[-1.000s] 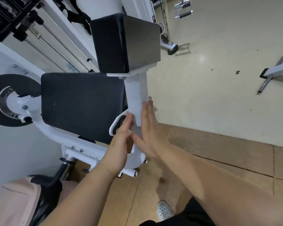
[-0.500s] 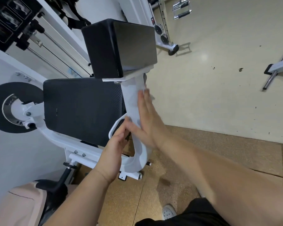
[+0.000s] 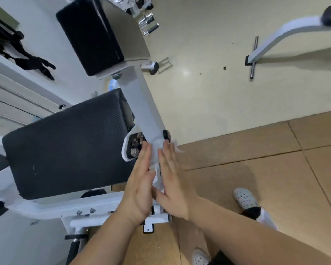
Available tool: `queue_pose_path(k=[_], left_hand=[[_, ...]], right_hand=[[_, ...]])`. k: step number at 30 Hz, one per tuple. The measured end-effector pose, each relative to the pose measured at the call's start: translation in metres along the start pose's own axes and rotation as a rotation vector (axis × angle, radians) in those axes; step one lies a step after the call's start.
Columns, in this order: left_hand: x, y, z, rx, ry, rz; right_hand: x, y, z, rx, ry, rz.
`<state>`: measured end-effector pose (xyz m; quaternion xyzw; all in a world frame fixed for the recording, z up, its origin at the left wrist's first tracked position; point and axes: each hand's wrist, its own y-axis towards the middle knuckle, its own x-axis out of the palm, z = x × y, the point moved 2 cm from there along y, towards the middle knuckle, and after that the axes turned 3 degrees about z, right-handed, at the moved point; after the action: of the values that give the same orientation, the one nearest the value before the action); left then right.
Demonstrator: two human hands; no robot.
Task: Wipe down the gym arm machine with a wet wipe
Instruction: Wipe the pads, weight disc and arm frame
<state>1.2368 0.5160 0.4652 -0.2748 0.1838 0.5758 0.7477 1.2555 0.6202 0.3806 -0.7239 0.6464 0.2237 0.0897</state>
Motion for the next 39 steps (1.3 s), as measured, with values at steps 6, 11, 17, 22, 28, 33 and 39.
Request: queue_pose_path(k=[6, 11, 17, 22, 28, 33, 39], left_hand=[[0.004, -0.013, -0.024, -0.091, 0.03, -0.16], [0.009, -0.008, -0.023, -0.195, -0.069, -0.108], [0.01, -0.01, -0.03, -0.185, -0.03, -0.144], [0.011, -0.009, -0.033, -0.137, -0.04, -0.147], [-0.016, -0.013, -0.005, 0.107, 0.034, 0.027], [-0.049, -0.009, 0.007, 0.21, 0.455, 0.257], [-0.047, 0.003, -0.02, 0.087, 0.471, 0.169]], right_hand=[[0.037, -0.037, 0.015, 0.163, 0.064, 0.021], [0.017, 0.01, 0.017, 0.221, 0.204, 0.065], [0.049, -0.037, 0.036, 0.303, 0.269, -0.031], [0.052, -0.046, 0.035, 0.249, 0.153, -0.065], [0.009, 0.04, 0.017, -0.256, -0.526, 0.111], [-0.062, 0.115, -0.013, -0.607, -0.924, 0.086], [-0.096, 0.147, -0.037, -0.675, -1.186, -0.095]])
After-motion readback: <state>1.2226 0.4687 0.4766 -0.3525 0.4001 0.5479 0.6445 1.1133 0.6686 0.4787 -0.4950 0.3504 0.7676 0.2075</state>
